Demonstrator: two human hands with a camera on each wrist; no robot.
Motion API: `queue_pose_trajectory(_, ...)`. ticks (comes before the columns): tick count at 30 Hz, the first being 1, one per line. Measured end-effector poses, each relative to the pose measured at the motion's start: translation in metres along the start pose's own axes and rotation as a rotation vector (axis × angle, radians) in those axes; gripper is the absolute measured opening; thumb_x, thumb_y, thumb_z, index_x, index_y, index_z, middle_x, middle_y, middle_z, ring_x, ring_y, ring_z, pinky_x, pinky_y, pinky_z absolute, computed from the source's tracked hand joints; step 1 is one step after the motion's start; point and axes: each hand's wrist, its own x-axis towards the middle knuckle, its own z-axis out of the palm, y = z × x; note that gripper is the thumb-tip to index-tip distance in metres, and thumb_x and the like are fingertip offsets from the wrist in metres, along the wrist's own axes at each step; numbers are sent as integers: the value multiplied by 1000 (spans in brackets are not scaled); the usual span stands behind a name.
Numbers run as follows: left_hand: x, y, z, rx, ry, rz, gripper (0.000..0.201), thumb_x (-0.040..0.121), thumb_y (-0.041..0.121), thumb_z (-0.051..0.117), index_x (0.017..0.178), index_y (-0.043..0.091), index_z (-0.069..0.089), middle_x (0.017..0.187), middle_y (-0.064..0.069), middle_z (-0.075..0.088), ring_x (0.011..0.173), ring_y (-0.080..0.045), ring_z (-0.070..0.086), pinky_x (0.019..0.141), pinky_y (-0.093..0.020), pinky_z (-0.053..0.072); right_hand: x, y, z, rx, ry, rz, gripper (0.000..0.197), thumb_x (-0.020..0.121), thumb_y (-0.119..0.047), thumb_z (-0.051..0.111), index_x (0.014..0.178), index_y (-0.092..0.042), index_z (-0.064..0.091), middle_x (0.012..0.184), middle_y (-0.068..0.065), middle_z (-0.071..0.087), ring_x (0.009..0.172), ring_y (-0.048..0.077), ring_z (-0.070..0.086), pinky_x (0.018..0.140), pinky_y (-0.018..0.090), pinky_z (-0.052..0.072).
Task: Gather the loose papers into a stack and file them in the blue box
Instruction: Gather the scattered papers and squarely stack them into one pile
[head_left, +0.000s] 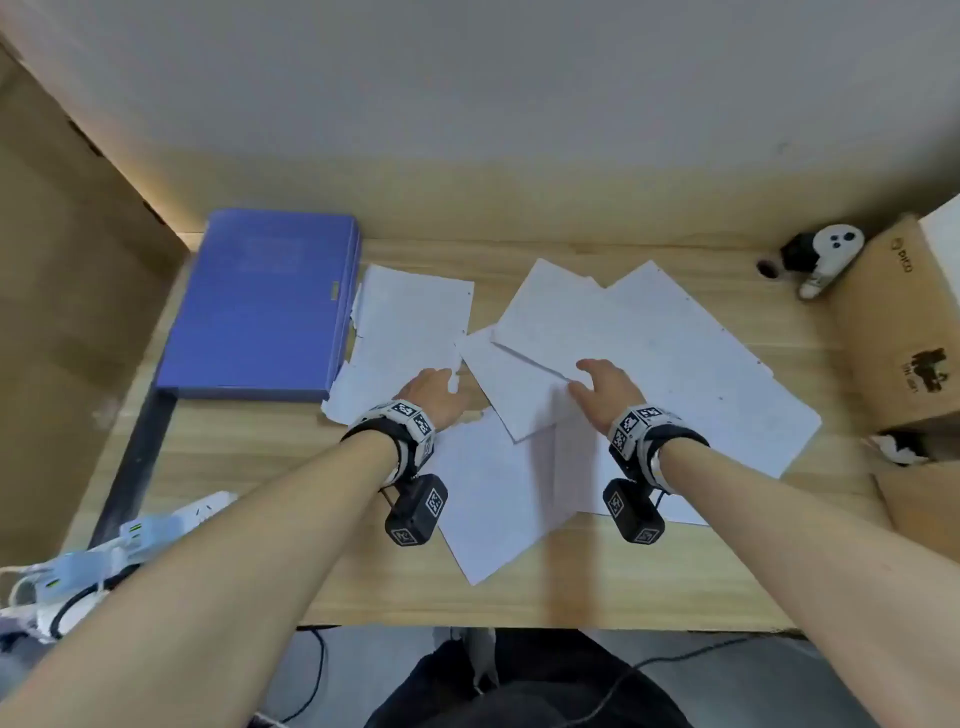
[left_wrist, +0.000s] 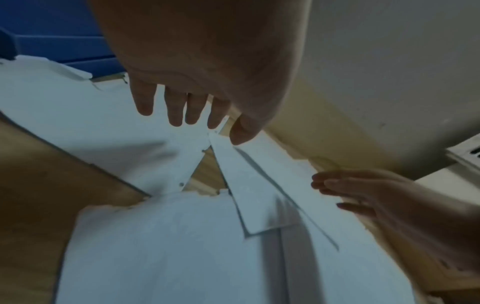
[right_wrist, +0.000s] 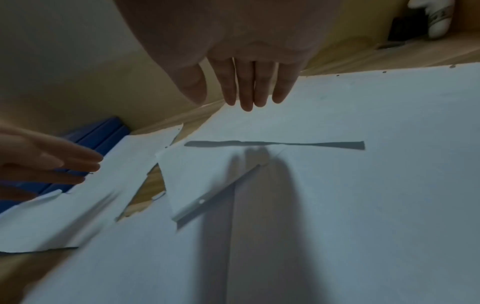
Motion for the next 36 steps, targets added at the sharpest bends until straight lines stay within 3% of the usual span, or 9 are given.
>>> queue_pose_trajectory(6,30,-14,14,87,-31,-125,62,94,36,45,150,13,31,159,-9,24,144,-29,29,114,-43,31,43,10,11,-43,-22,13,51,96,-36,43,139,-10,43,146,13,43,134,30,39,106,43,37)
queue_pose_trajectory(10,47,-13,22,213,14,-140,45,91,31,49,131,11,48,142,-9,37,126,-31,43,94,-40,42,66,14,14,-147,-8,-13,53,83,-33,54,131,-11,45,139,9,44,127,30,42,98,42,42)
queue_pose_trajectory(15,64,-11,34,490,93,-79,54,84,38,62,124,7,43,124,-12,45,109,-30,48,75,-33,38,83,9,20,-408,46,-13,59,72,-44,59,118,-11,41,116,9,50,105,32,51,70,36,44)
queue_pose_trajectory(18,70,-10,40,590,116,-100,60,81,44,64,122,5,44,121,-11,47,105,-27,48,77,-32,39,88,11,21,-525,40,-42,56,79,-36,61,123,-9,40,117,10,49,104,31,51,60,34,38)
queue_pose_trajectory(21,69,-7,45,636,136,-110,62,83,48,61,123,3,44,122,-11,47,106,-26,48,80,-31,40,87,14,21,-602,5,-41,44,83,-12,55,124,-7,41,123,12,46,107,30,50,58,35,38)
queue_pose_trajectory(27,67,-5,43,683,124,-134,50,85,20,56,130,3,42,127,-12,47,111,-27,49,85,-30,41,85,22,5,-486,23,-135,42,81,3,42,116,-16,56,122,9,55,107,31,53,69,35,40)
queue_pose_trajectory(31,66,-5,38,719,114,-112,48,81,11,62,126,6,46,125,-11,50,110,-26,52,77,-29,41,71,33,6,-383,140,-442,43,75,4,52,110,-17,64,112,11,65,103,36,56,78,38,46)
queue_pose_trajectory(33,64,-8,36,710,131,-86,47,80,6,62,124,8,47,123,-10,51,108,-25,54,71,-29,37,59,39,12,-318,60,-539,40,78,-4,56,116,-16,62,121,13,61,109,39,56,87,43,48)
queue_pose_trajectory(36,61,-15,34,687,185,-35,48,79,0,57,125,11,47,120,-8,51,102,-25,55,65,-29,34,44,50,23,-361,-189,-458,62,84,-32,61,141,-20,41,153,8,34,135,30,39,107,40,37)
